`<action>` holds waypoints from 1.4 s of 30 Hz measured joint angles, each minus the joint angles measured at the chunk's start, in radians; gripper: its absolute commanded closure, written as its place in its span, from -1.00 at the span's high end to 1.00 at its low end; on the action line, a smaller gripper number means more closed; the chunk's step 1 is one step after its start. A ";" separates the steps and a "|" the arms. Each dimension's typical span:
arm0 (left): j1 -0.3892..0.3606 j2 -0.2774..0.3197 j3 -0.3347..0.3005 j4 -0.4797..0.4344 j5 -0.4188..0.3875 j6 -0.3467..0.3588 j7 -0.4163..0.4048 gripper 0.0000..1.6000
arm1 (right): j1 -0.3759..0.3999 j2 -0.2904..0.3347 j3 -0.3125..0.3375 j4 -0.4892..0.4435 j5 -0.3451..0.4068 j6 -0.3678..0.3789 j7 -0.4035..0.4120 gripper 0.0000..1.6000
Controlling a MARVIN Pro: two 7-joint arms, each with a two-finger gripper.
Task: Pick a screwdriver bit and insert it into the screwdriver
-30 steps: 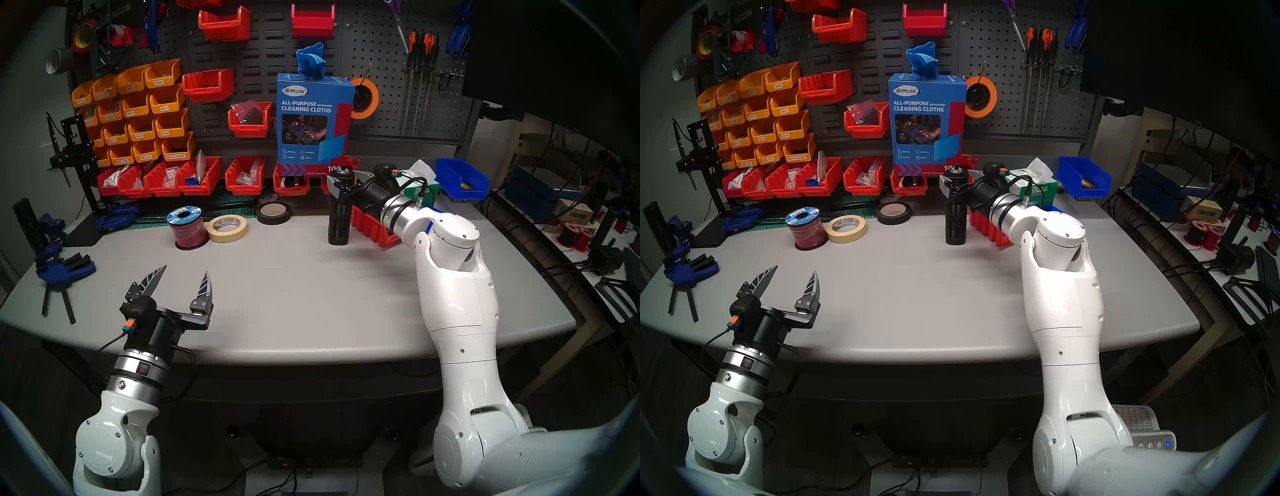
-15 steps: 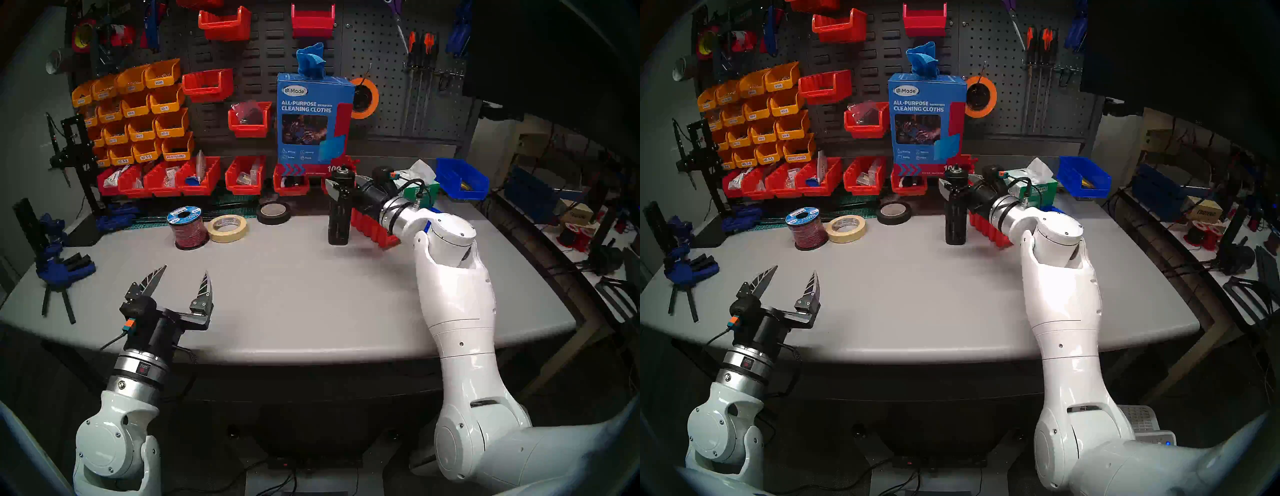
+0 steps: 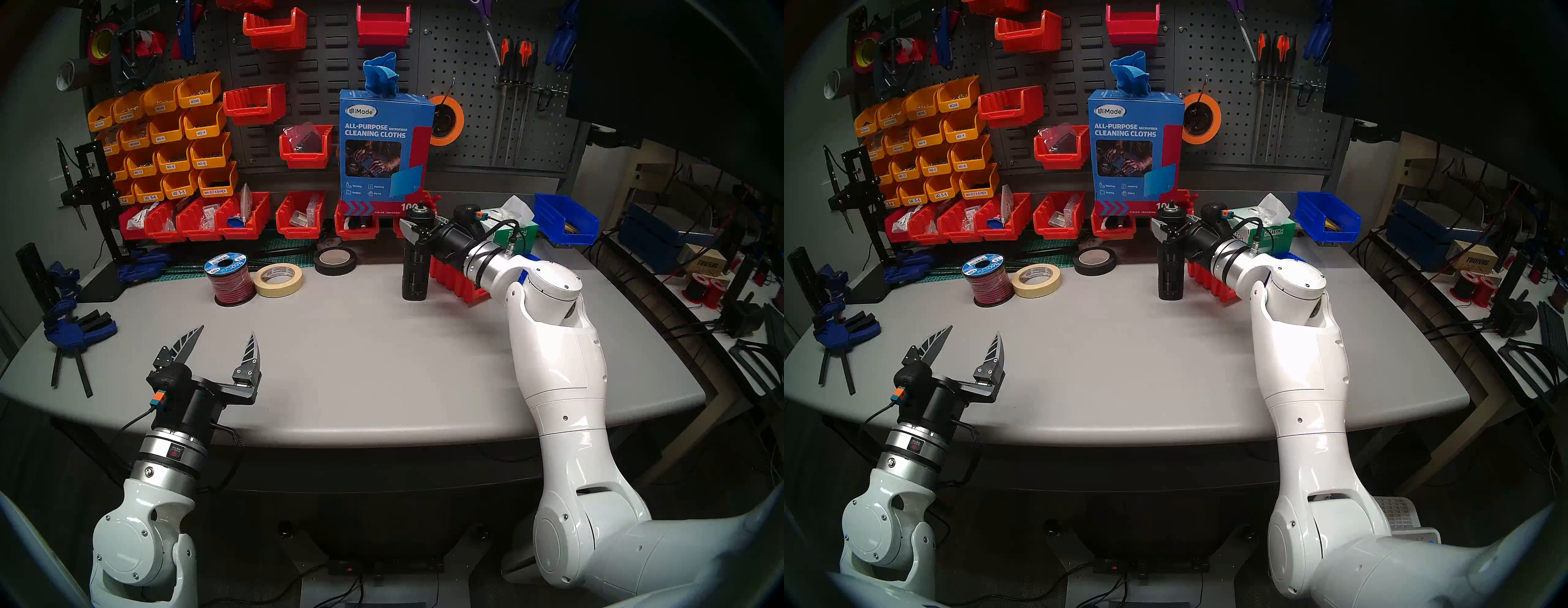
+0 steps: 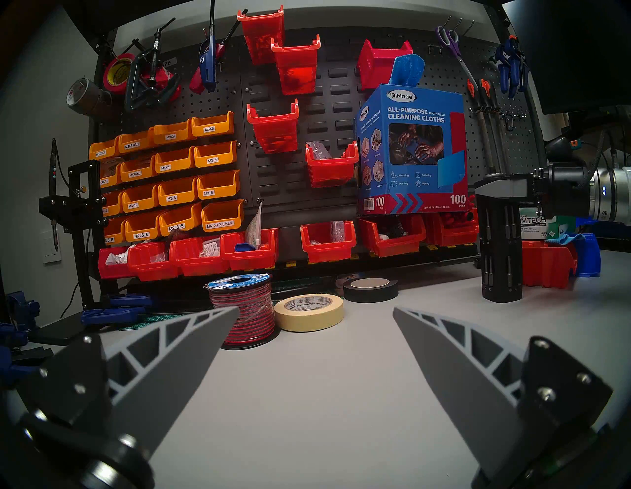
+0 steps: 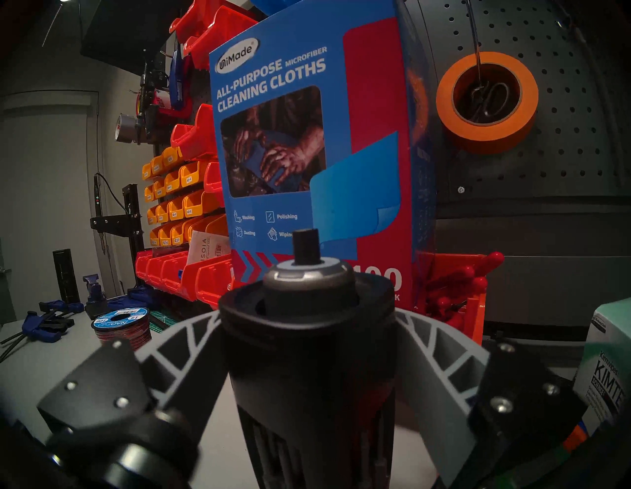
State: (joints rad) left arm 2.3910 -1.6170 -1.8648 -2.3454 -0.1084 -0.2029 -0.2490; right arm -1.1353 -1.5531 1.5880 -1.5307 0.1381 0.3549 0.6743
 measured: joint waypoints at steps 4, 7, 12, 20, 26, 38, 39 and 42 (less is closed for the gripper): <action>0.000 -0.001 0.000 0.000 0.000 0.000 -0.001 1.00 | 0.000 0.001 0.001 0.000 0.000 0.000 0.007 0.38; -0.001 -0.002 -0.001 0.000 0.001 0.000 -0.002 1.00 | -0.001 0.002 0.001 -0.002 0.000 0.001 0.012 0.33; -0.001 -0.003 -0.001 0.000 0.001 0.000 -0.003 1.00 | -0.008 0.003 -0.003 -0.015 0.004 0.009 0.028 0.36; -0.002 -0.006 -0.002 0.000 0.002 0.001 -0.005 1.00 | -0.037 -0.005 -0.019 -0.061 0.022 0.045 0.063 0.51; -0.002 -0.007 -0.003 0.000 0.002 0.001 -0.007 1.00 | -0.066 -0.015 -0.037 -0.103 0.035 0.073 0.084 0.50; -0.003 -0.011 -0.004 0.000 0.003 0.001 -0.011 1.00 | -0.140 -0.032 -0.073 -0.202 0.061 0.124 0.125 0.59; -0.003 -0.011 -0.004 0.000 0.003 0.001 -0.011 1.00 | -0.146 -0.032 -0.075 -0.209 0.063 0.128 0.128 0.61; -0.004 -0.012 -0.004 0.000 0.004 0.001 -0.012 1.00 | -0.165 -0.035 -0.084 -0.233 0.070 0.142 0.138 0.62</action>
State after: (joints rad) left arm 2.3873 -1.6291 -1.8691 -2.3451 -0.1048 -0.2018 -0.2607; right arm -1.3000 -1.5876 1.5043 -1.7633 0.2076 0.4966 0.8123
